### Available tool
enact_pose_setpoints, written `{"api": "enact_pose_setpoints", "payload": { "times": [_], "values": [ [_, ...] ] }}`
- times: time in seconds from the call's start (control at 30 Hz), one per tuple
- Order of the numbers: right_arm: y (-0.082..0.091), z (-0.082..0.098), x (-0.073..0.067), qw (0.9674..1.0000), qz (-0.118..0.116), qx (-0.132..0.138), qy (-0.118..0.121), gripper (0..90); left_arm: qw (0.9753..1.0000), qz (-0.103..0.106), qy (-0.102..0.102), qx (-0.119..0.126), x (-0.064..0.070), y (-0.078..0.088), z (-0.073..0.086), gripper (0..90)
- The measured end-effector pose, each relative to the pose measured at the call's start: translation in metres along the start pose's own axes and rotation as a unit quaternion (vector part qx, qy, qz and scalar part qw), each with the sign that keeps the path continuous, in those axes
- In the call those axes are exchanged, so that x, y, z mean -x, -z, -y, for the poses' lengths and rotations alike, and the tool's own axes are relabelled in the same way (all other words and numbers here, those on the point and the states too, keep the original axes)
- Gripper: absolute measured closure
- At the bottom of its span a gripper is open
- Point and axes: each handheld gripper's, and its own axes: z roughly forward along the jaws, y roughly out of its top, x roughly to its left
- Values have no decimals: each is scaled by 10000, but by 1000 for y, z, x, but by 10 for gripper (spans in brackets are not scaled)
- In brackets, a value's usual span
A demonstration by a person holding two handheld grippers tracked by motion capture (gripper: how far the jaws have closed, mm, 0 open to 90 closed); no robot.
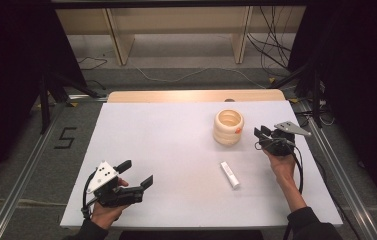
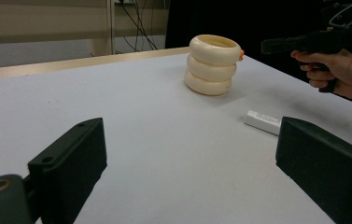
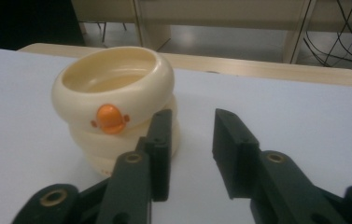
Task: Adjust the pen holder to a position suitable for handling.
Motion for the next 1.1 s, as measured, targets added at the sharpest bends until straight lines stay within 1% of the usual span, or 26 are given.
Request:
{"api": "enact_pose_setpoints", "payload": {
  "times": [0.03,0.07,0.1,0.13,0.17,0.2,0.33,0.37,0.5,0.53,0.57,0.77,0.87,0.97,1.1],
  "values": [
    [-3,0,1,10000,16,1,-9,739,10000,3,14,1,0,0,0,80],
    [-3,0,1,10000,16,1,-9,739,10000,21,46,10,0,0,0,80],
    [-6,-1,2,10000,33,-55,-30,757,9999,37,98,29,-1,0,0,80],
    [-12,0,5,9999,58,-107,-47,802,9999,33,104,33,-1,0,0,80],
    [-12,0,5,9999,58,-107,-47,802,9999,19,101,37,-1,0,0,80],
    [-18,1,7,9998,32,-175,-133,842,9999,12,98,44,-2,0,0,80],
    [-28,1,9,9996,-1,-270,-129,898,9999,9,99,68,-1,0,0,80],
    [-28,1,9,9996,-1,-270,-129,898,9999,9,97,70,-1,0,0,80],
    [-41,4,9,9991,-78,-376,-193,900,9999,28,97,48,-1,-1,0,80],
    [-41,4,9,9991,-78,-376,-193,900,9999,27,96,45,-1,-1,0,80],
    [-47,6,10,9988,-94,-412,-258,900,10000,20,89,37,-1,-2,0,80],
    [-58,7,10,9983,-86,-521,-257,900,9999,31,105,55,-1,-1,-1,80],
    [-63,6,8,9980,-98,-568,-250,900,9999,46,107,60,-1,-1,0,81],
    [-68,5,6,9977,-133,-590,-291,900,9999,50,111,61,-1,-1,-1,81],
    [-74,5,3,9975,-134,-634,-272,900,9999,57,104,61,0,-1,-1,81]
  ]
}}
